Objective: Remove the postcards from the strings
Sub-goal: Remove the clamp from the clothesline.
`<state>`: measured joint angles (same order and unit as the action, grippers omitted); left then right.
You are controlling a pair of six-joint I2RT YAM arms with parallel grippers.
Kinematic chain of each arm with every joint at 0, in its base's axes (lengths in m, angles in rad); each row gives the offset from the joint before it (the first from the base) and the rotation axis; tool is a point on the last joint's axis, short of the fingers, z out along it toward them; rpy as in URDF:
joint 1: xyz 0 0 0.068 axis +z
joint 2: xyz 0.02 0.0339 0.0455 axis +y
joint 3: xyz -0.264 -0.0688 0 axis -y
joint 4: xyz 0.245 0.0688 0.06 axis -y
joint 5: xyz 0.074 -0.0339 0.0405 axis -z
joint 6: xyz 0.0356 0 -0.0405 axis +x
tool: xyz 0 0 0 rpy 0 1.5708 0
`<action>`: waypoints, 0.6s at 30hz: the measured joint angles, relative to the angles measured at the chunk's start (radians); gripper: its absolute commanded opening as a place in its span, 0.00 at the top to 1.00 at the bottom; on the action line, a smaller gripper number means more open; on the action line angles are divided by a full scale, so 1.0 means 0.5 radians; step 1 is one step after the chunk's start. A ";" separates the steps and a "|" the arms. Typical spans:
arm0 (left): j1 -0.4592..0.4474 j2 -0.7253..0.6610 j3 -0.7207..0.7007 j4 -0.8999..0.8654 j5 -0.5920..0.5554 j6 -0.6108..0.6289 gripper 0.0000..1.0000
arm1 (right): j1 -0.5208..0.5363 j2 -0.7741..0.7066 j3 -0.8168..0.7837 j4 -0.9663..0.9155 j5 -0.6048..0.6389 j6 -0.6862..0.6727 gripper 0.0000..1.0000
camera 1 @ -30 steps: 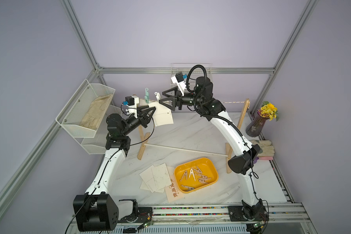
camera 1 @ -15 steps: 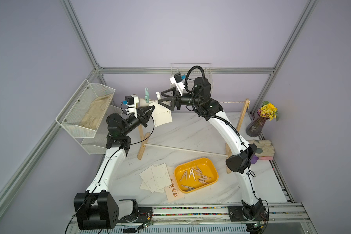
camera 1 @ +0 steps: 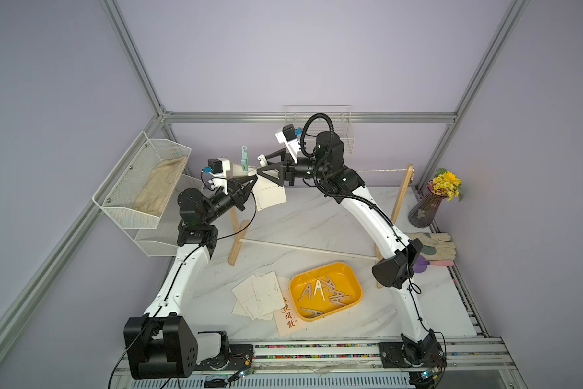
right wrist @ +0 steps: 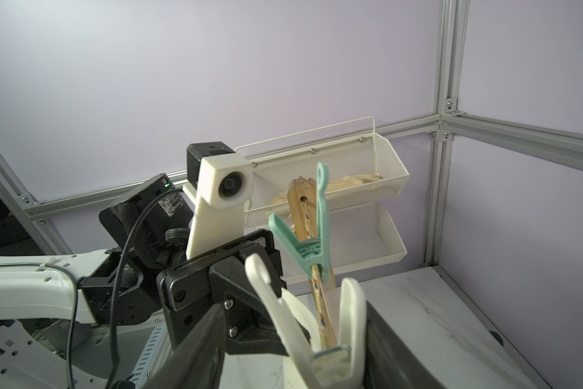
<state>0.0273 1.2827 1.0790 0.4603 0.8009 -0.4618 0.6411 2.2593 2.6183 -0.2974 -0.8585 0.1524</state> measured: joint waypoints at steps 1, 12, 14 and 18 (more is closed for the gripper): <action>0.000 0.001 0.000 0.001 0.000 0.000 0.97 | 0.002 0.000 0.000 0.003 0.001 -0.001 0.44; 0.000 0.001 0.000 0.029 0.001 -0.023 0.97 | 0.005 0.011 -0.002 0.086 0.037 0.006 0.63; 0.000 0.001 0.000 0.037 0.007 -0.034 0.97 | 0.008 0.011 -0.004 0.100 0.055 0.004 0.67; 0.000 0.001 0.000 0.047 0.014 -0.037 0.97 | 0.010 0.011 -0.023 0.142 0.082 0.002 0.72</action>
<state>0.0273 1.2831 1.0790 0.4839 0.8082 -0.4805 0.6460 2.2650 2.6068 -0.2264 -0.8177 0.1535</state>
